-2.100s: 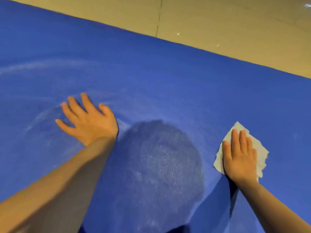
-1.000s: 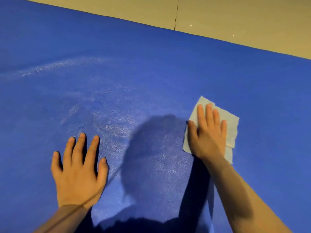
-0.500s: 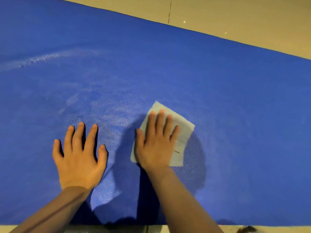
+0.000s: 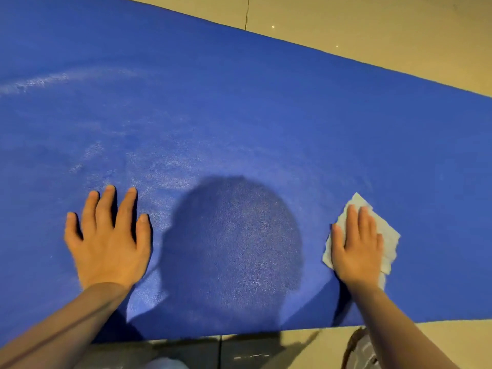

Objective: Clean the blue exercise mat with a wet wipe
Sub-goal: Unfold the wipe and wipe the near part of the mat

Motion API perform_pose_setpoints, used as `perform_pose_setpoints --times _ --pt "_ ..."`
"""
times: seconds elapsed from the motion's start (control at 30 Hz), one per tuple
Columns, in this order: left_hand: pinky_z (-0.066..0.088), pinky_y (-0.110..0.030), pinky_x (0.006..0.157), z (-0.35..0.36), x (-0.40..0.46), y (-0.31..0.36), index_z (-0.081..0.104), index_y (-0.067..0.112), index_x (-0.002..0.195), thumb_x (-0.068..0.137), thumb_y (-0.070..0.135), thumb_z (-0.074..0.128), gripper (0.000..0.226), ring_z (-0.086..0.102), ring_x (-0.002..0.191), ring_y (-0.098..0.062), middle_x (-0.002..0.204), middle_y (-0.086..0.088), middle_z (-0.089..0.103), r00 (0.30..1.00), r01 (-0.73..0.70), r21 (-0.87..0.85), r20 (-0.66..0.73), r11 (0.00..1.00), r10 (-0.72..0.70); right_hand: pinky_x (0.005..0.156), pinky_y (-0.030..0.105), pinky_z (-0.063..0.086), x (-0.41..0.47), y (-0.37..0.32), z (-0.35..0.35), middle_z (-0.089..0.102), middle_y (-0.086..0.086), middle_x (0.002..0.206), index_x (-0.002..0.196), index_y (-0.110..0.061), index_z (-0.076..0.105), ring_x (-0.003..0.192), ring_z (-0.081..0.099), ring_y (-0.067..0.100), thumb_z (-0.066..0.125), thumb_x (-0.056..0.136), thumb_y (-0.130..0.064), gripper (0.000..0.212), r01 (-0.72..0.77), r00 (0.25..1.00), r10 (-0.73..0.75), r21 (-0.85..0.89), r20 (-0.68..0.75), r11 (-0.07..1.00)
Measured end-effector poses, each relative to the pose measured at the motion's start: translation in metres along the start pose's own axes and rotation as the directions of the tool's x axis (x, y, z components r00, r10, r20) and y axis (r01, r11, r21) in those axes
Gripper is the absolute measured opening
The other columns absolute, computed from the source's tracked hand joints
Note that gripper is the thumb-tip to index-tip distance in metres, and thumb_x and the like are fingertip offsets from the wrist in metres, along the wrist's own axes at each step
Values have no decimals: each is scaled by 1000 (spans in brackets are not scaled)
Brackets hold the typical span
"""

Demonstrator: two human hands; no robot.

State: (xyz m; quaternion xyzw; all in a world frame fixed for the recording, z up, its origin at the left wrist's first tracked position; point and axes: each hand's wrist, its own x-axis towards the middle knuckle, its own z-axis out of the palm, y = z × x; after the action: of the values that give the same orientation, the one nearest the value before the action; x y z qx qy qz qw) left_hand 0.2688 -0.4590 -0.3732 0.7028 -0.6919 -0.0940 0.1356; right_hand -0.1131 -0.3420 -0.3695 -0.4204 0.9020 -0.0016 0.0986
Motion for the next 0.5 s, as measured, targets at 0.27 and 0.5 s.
perform_pose_setpoints --times 0.27,0.5 --pt "14 -60 113 2 -1 -1 51 13 142 96 39 35 55 25 145 -36 151 -17 40 1000 -17 7 -21 1000 17 113 60 16 -44 -80 21 24 26 156 151 -2 28 144 23 46 16 92 -54 80 -192 978 199 113 -56 975" --pt "14 -61 113 5 -2 -4 50 15 143 98 40 35 53 25 146 -34 152 -16 38 998 -39 0 -49 999 39 117 52 11 -160 -213 45 22 7 162 153 -21 29 150 16 29 8 104 -48 61 724 687 -722 2 84 689"
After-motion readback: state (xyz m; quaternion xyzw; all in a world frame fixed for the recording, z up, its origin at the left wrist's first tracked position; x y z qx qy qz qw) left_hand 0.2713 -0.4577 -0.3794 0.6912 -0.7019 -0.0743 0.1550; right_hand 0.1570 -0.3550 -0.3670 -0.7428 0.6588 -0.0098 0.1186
